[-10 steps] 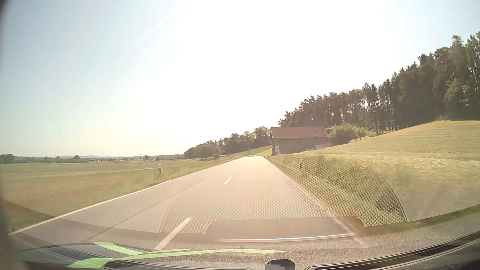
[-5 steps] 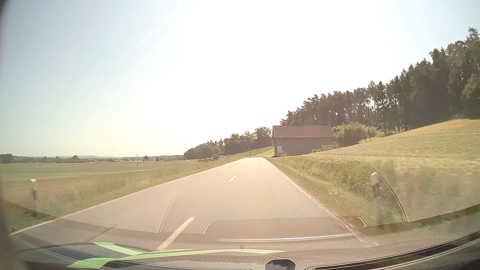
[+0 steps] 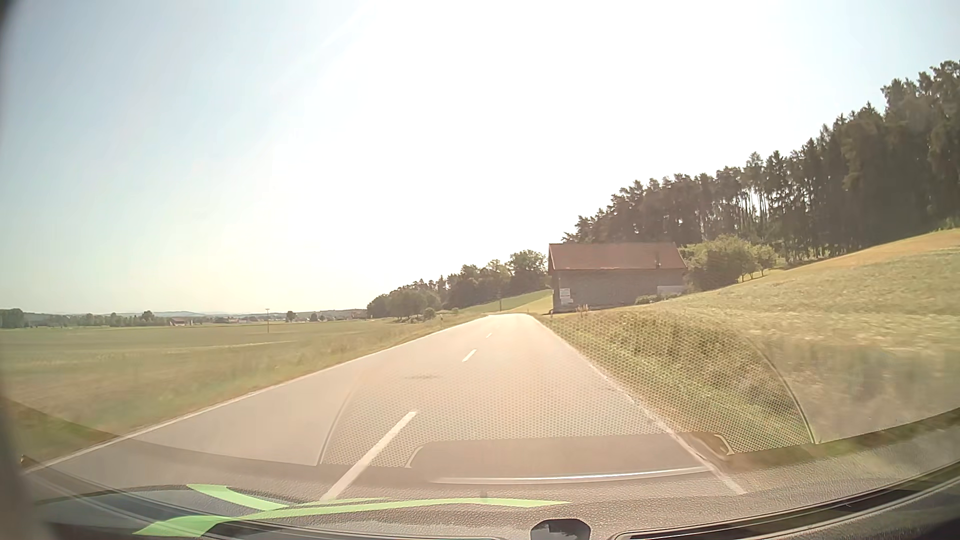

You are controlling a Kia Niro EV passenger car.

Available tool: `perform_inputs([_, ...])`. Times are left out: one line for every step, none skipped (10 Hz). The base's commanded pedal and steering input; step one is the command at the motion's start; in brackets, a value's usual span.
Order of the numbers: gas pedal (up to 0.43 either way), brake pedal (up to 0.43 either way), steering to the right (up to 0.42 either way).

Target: Follow the waypoints while adhering to traffic rules and regulations

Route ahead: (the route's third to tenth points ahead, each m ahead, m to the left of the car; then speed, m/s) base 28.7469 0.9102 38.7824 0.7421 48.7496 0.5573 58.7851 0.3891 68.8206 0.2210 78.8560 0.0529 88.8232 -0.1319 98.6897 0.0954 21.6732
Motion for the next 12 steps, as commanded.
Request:
perform_inputs([0.228, 0.000, -0.003])
perform_inputs([0.228, 0.000, -0.003])
perform_inputs([0.228, 0.000, -0.003])
perform_inputs([0.228, 0.000, -0.003])
perform_inputs([0.240, 0.000, -0.003])
perform_inputs([0.240, 0.000, -0.001])
perform_inputs([0.240, 0.000, -0.001])
perform_inputs([0.220, 0.000, -0.001])
perform_inputs([0.209, 0.000, 0.000])
perform_inputs([0.209, 0.000, 0.000])
perform_inputs([0.209, 0.000, 0.000])
perform_inputs([0.220, 0.000, 0.000])
